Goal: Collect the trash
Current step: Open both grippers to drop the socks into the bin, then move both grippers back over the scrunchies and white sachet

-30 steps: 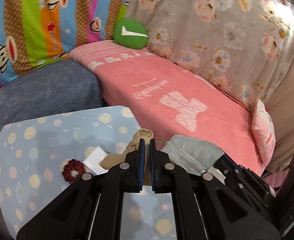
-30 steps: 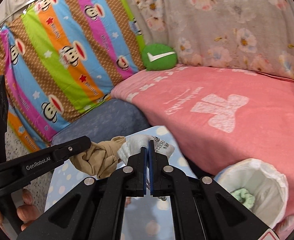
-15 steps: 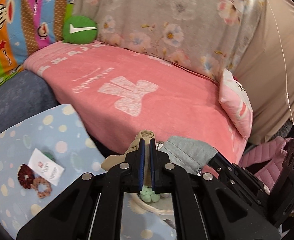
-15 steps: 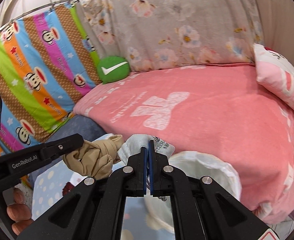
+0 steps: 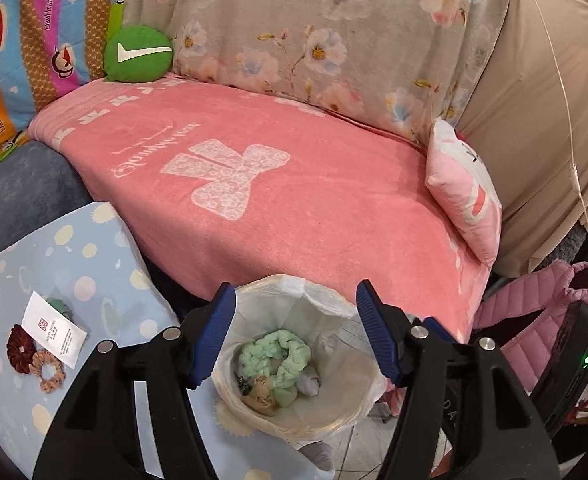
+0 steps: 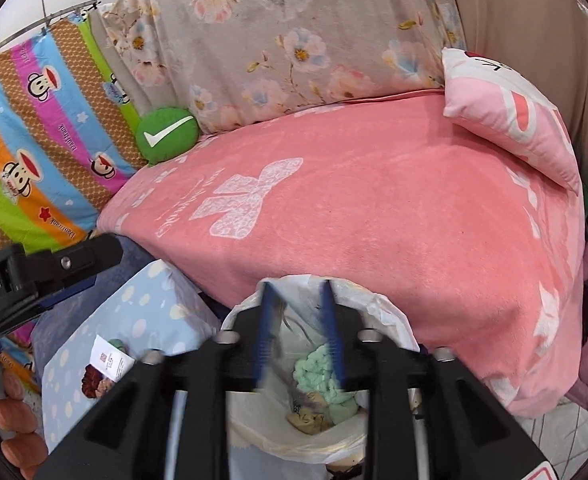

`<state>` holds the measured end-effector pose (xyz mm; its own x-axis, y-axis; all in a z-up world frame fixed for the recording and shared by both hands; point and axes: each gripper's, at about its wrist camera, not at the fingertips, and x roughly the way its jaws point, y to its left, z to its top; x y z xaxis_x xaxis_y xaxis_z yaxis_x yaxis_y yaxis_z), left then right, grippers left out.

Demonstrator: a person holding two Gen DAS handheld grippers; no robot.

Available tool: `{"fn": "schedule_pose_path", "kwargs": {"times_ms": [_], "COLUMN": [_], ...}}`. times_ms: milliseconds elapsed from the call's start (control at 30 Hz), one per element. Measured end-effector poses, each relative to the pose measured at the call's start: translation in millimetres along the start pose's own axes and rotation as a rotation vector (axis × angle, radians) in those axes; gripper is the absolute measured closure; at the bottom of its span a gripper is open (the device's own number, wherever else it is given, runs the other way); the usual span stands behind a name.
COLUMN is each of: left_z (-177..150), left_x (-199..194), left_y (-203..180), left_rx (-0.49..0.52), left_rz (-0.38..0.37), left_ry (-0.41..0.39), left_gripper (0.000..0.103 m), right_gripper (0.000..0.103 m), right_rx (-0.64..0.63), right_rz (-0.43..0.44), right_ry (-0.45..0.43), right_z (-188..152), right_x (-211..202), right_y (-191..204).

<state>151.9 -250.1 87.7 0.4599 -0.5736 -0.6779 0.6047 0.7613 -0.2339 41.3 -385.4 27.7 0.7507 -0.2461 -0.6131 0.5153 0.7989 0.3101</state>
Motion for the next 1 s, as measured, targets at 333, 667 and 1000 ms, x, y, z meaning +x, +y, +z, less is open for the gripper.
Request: {"fn": "schedule_pose_path", "kwargs": {"times_ms": [333, 667, 1000], "left_z": [-8.1, -11.4, -21.4], "left_x": [2.0, -8.5, -19.3], "left_y": [24.4, 49.4, 91.6], "left_rx": [-0.027, -0.063, -0.134], "left_rz": [0.053, 0.073, 0.106], "left_ry": [0.009, -0.001, 0.000], "left_gripper": [0.044, 0.044, 0.043], "right_gripper": [0.044, 0.044, 0.043], "right_rx": [-0.032, -0.071, -0.120], "right_rz": [0.022, 0.036, 0.064], "right_ry": [-0.010, 0.004, 0.019], "right_z": [-1.8, -8.1, -16.7], "right_x": [1.6, 2.3, 4.0], "right_y": [18.3, 41.3, 76.2]}}
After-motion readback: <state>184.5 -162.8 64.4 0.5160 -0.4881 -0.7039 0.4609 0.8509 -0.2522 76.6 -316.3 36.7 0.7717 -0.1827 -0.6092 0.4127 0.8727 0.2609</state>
